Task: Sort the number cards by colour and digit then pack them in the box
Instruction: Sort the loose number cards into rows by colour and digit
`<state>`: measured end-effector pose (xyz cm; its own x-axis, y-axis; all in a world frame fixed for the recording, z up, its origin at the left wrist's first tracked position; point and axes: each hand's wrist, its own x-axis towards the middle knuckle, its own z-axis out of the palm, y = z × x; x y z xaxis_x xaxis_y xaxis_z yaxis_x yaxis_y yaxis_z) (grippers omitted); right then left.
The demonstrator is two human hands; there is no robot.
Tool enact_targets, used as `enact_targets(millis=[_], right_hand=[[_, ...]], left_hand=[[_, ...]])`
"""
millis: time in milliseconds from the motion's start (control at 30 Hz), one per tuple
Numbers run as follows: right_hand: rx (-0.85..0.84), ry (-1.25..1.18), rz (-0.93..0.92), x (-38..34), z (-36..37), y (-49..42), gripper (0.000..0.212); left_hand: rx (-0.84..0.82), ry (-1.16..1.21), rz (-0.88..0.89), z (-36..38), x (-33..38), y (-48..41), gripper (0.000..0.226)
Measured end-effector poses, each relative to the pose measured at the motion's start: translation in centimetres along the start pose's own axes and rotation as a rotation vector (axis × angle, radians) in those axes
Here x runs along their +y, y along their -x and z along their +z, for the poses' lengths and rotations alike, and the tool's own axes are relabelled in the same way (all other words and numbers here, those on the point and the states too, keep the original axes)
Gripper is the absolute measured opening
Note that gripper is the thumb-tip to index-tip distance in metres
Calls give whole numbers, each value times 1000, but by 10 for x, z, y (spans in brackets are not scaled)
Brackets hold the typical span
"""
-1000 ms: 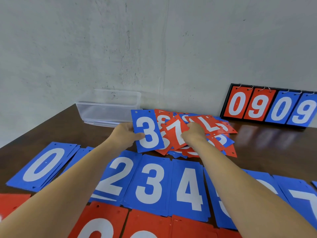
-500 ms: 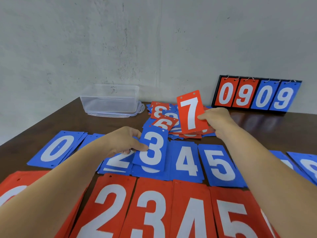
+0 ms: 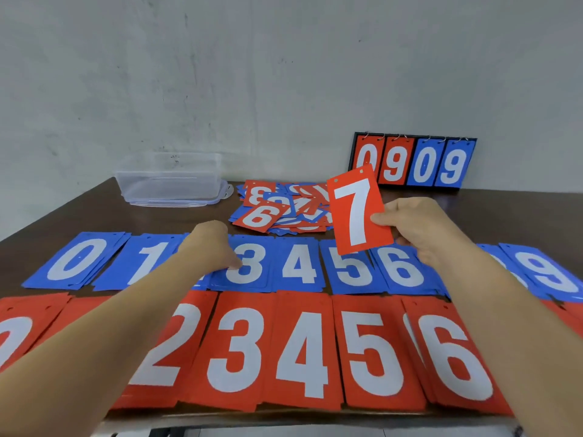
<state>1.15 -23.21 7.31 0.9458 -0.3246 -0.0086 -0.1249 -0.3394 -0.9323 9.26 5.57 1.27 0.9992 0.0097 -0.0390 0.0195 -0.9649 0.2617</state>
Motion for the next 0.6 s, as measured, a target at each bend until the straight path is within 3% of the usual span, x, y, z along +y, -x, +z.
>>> enact_targets(millis=[233, 400, 600], right_hand=[[93, -21, 16, 19, -49, 42, 6], [173, -14, 60, 45, -93, 73, 12], [330, -7, 160, 91, -153, 111, 26]], left_hand=[[59, 2, 78, 4, 38, 31, 29], [108, 161, 130, 14, 69, 61, 50], [168, 292, 209, 29, 98, 101, 48]])
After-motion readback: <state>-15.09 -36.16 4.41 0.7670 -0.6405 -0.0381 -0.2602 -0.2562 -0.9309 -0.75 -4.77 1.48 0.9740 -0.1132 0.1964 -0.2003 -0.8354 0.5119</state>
